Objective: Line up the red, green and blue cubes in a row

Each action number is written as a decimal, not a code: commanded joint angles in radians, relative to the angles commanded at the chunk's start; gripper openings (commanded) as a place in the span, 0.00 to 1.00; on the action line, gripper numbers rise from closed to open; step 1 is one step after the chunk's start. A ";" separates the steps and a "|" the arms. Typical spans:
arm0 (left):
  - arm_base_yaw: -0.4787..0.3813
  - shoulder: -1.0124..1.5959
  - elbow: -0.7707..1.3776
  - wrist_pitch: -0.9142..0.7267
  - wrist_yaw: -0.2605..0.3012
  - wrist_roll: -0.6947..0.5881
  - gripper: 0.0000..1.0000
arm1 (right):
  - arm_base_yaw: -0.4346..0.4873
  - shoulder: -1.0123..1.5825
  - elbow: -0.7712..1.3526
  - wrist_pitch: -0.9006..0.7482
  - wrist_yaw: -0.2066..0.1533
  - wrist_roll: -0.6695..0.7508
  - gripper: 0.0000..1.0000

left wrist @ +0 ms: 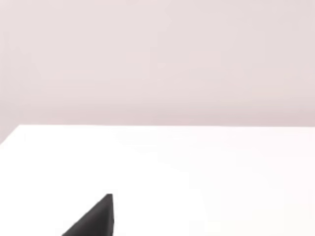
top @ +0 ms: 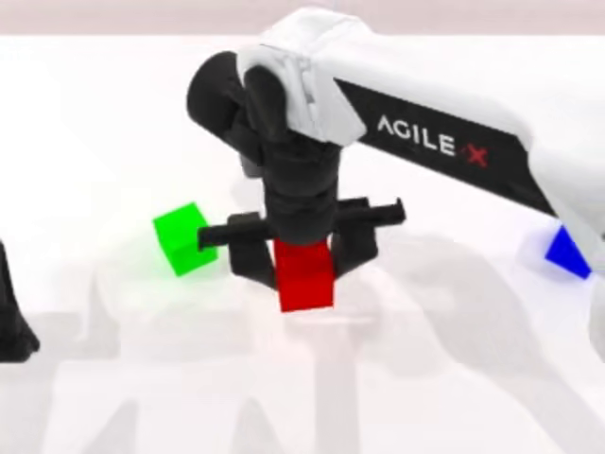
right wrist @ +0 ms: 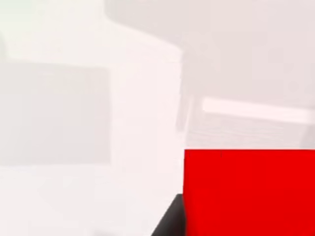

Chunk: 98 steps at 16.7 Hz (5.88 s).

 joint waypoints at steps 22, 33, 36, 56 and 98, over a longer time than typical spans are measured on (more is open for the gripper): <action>0.000 0.000 0.000 0.000 0.000 0.000 1.00 | 0.174 0.045 -0.134 0.217 0.011 0.315 0.00; 0.000 0.000 0.000 0.000 0.000 0.000 1.00 | 0.174 0.045 -0.134 0.217 0.011 0.315 0.68; 0.000 0.000 0.000 0.000 0.000 0.000 1.00 | 0.174 0.045 -0.134 0.217 0.011 0.315 0.90; 0.000 0.000 0.000 0.000 0.000 0.000 1.00 | 0.183 0.015 0.092 -0.039 0.011 0.316 1.00; -0.352 2.136 1.766 -1.203 0.002 0.701 1.00 | -0.811 -2.330 -2.071 1.336 -0.013 -0.700 1.00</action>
